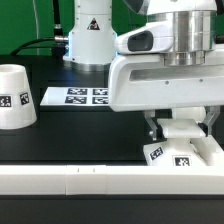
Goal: Assemble lamp
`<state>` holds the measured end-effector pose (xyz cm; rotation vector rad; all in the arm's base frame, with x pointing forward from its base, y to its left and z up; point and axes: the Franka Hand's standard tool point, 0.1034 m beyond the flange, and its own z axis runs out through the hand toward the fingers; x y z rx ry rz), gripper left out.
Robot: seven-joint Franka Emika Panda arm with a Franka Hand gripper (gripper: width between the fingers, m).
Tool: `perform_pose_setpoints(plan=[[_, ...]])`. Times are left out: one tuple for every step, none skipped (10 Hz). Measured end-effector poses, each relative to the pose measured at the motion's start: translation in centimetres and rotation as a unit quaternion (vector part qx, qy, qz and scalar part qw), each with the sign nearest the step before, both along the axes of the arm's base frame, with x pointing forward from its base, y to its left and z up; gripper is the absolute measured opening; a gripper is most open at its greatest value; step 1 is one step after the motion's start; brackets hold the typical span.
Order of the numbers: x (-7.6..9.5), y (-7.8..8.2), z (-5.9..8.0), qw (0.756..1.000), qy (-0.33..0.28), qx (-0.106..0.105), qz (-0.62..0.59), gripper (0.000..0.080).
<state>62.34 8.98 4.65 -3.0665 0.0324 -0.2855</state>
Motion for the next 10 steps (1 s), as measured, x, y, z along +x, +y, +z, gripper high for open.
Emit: perform_pose_setpoints(plan=[[0.0,0.0,0.0,1.0,0.0,0.0,0.0,0.0584],[0.0,0.0,0.0,1.0,0.0,0.0,0.001,0.0584],[0.0,0.0,0.0,1.0,0.0,0.0,0.001,0.0675],[0.0,0.0,0.0,1.0,0.0,0.0,0.001,0.0675],[-0.1,0.0,0.0,1.0,0.0,0.0,0.001,0.0695],[-1.1,-0.3,0.4,1.0,-0.003,-0.003,0.012,0.0695],[-3.0,-0.6,1.1,1.0,-0.002,-0.005,0.014,0.0699],[-5.3,-0.9,2.0,1.0,0.006,-0.006,0.015,0.0699],[-6.8,-1.0,2.5,1.0,0.011,-0.003,0.007,0.0699],[-8.3,-0.9,3.3,1.0,0.014,0.002,-0.001,0.0699]])
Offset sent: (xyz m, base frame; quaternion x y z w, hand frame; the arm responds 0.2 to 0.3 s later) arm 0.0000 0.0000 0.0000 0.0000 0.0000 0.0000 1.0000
